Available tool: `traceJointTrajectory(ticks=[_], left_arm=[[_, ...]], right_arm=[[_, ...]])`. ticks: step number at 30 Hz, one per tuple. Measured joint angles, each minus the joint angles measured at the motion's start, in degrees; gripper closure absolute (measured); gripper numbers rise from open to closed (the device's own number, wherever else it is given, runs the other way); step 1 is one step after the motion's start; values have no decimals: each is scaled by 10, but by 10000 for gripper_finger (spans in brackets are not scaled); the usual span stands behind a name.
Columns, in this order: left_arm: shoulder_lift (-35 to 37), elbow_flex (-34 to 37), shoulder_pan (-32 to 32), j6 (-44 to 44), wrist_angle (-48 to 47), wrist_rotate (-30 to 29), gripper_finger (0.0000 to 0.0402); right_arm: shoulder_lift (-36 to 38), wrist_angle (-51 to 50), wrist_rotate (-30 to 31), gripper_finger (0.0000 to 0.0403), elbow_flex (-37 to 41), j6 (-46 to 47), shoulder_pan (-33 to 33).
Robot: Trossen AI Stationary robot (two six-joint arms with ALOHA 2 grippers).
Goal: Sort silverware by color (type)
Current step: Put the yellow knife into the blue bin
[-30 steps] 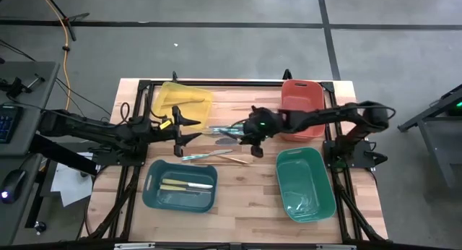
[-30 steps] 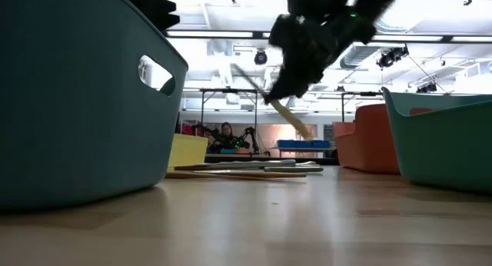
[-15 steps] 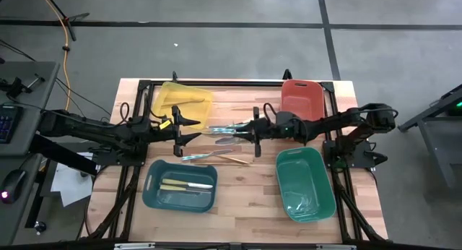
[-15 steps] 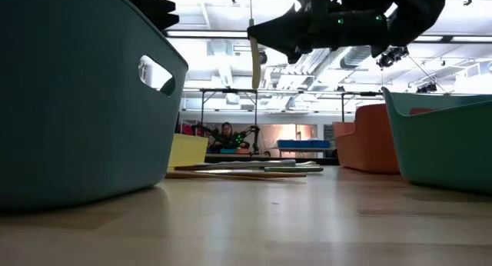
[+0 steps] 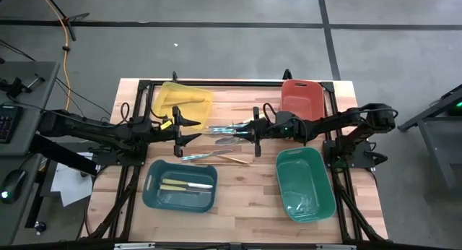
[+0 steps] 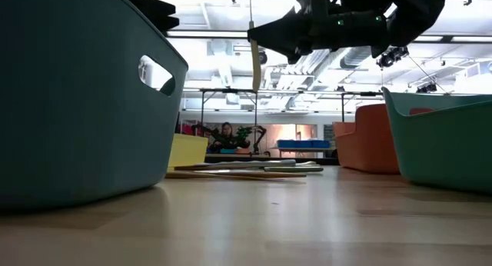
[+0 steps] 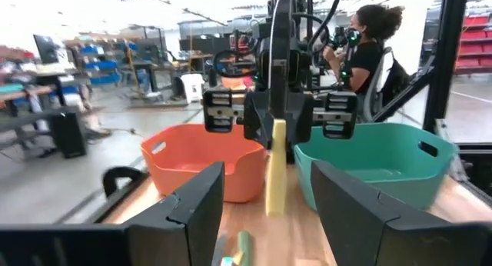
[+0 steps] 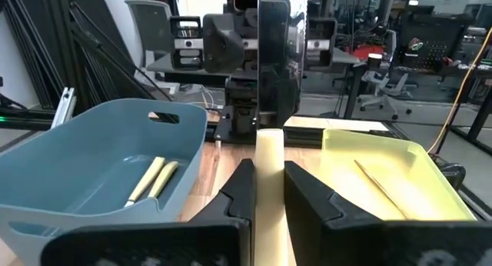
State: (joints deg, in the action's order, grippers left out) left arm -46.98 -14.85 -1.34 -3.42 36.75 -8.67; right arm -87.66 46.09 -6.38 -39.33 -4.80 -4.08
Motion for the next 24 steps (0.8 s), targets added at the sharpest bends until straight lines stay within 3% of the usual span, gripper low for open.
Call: traceJointTrajectory(ticks=[4,9,16,24], left_arm=[[-26,-4,0,6,-1,39,216],[-93,-34,0,4,4,40,216],[-203,-90,0,3,9,40,216],[-272,-127,0,4,10,37,216]], right_arm=[[-14,56,-3,373,-1,13,4],[-56,135,-10,373,-10,24,16],[-112,140,-10,373,-67,34,18],[-128,132,-11,373,-82,34,19]])
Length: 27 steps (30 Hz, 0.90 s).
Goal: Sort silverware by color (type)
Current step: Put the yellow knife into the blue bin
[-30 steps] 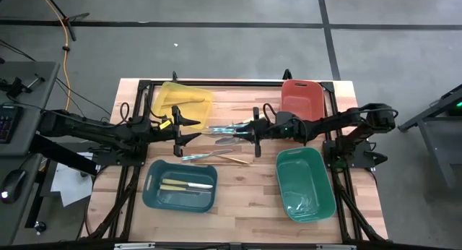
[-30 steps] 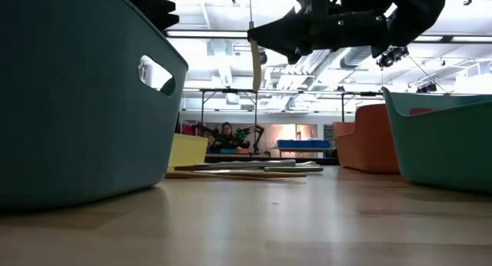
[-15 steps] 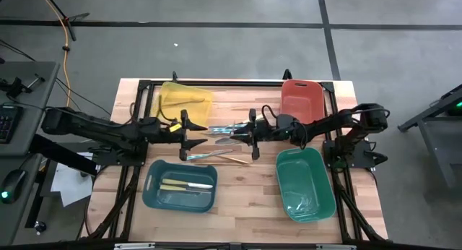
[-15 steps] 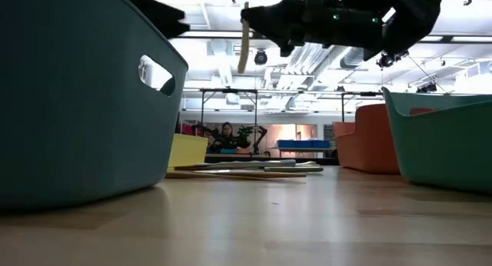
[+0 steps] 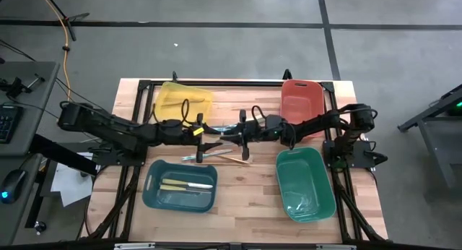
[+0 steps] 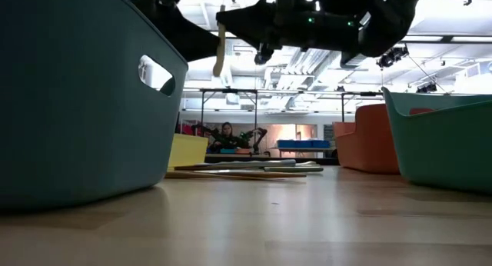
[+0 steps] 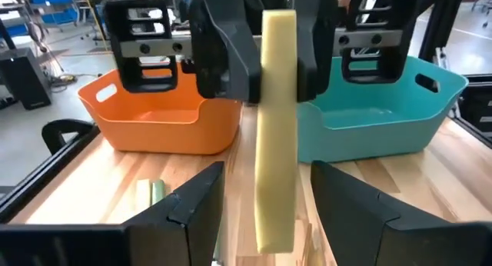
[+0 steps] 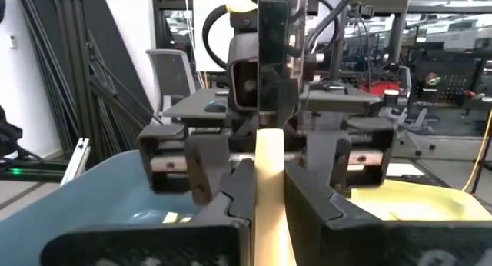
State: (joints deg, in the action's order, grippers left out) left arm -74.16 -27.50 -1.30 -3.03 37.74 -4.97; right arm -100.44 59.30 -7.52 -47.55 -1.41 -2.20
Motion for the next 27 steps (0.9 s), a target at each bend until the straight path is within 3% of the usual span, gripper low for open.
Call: traceJointTrajectory(ticks=[10,14,18,22,27], left_arm=[[-54,-26,0,13,16,-1,222],[-44,-26,2,9,15,-9,266],[-31,-26,1,8,4,-16,345],[-27,-26,1,5,-5,-19,348],[-27,-26,1,2,-10,-25,348]], right_arm=[[0,5,0,373,0,0,0],[0,1,0,373,0,-1,0],[0,-1,2,373,0,-6,0],[0,-3,2,367,0,-7,0],[0,-6,2,329,0,1,0]])
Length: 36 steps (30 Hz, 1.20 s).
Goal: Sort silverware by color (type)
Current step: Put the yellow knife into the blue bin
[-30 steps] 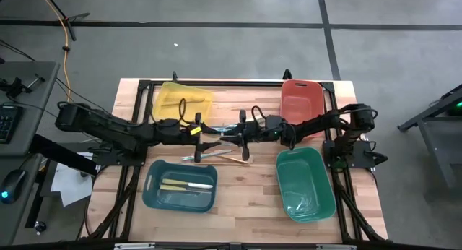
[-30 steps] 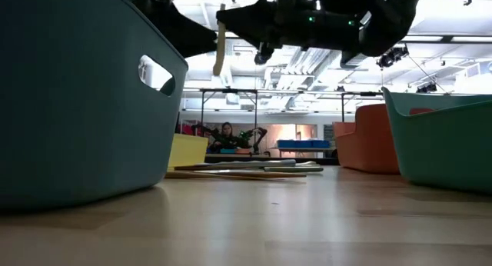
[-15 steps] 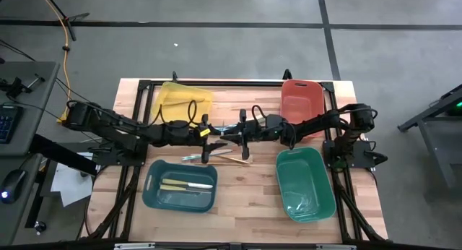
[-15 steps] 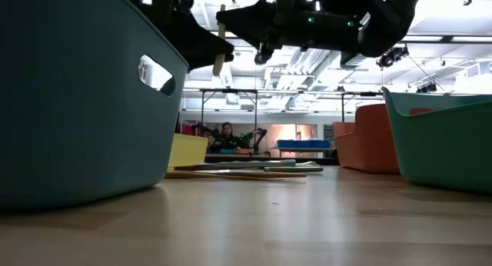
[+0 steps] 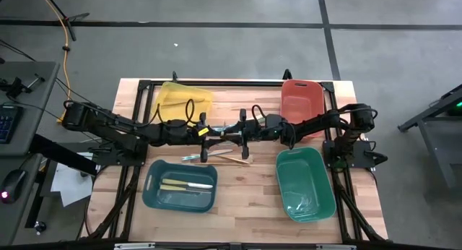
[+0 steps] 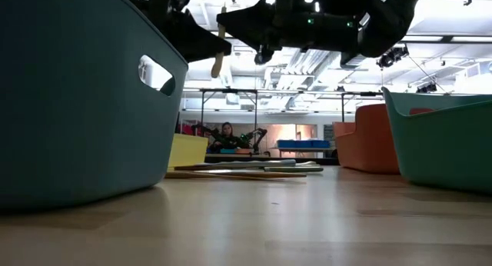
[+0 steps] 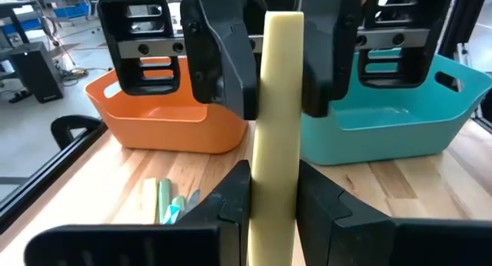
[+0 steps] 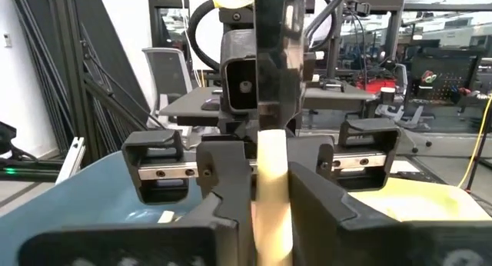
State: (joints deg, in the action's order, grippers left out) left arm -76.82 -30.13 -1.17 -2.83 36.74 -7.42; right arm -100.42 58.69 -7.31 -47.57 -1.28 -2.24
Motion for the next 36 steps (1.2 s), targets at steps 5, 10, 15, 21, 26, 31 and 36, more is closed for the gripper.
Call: traceJointTrajectory(ticks=[5,10,15,21,26,31,36], left_arm=[[8,0,0,-7,-19,-19,348],[69,0,1,-19,-106,-62,348],[170,29,0,-22,-164,-109,348],[321,102,0,-23,-159,-113,348],[405,136,0,-19,-159,-78,348],[418,142,0,-23,-158,-57,348],[409,142,0,-23,-144,-56,348]], right_arm=[[9,-16,1,303,0,0,-1],[55,-98,12,290,0,-4,-8],[107,-191,30,289,2,-36,-10],[168,-155,78,289,83,-65,-6],[218,-29,107,288,177,-45,-16],[230,37,102,288,218,-7,-20],[230,29,102,288,219,-7,-20]])
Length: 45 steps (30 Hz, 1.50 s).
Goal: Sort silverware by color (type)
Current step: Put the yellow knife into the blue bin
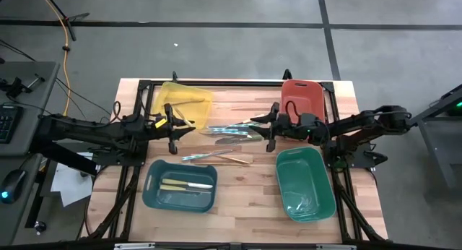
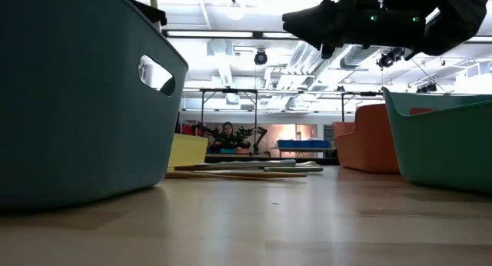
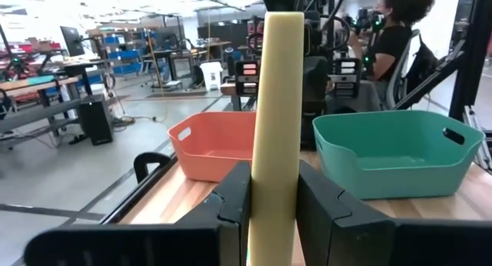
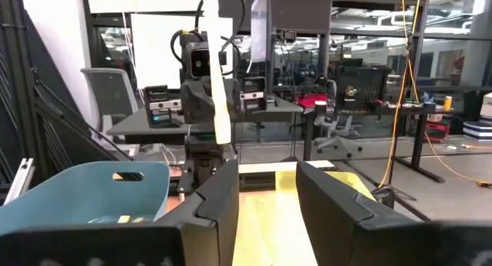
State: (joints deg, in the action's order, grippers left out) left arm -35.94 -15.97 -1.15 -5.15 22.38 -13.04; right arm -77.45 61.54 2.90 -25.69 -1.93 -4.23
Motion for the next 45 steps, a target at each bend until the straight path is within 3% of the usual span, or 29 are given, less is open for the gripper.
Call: traceJointTrajectory(ticks=[36,41,45], left_arm=[[-3,-7,-14,4,2,0,348],[-18,-57,-72,1,-79,1,348],[-61,-127,-147,31,-232,-36,348]], right_arm=[[0,0,-1,288,0,5,0],[0,0,-1,288,-1,-3,0],[-1,0,0,288,-1,-10,0]])
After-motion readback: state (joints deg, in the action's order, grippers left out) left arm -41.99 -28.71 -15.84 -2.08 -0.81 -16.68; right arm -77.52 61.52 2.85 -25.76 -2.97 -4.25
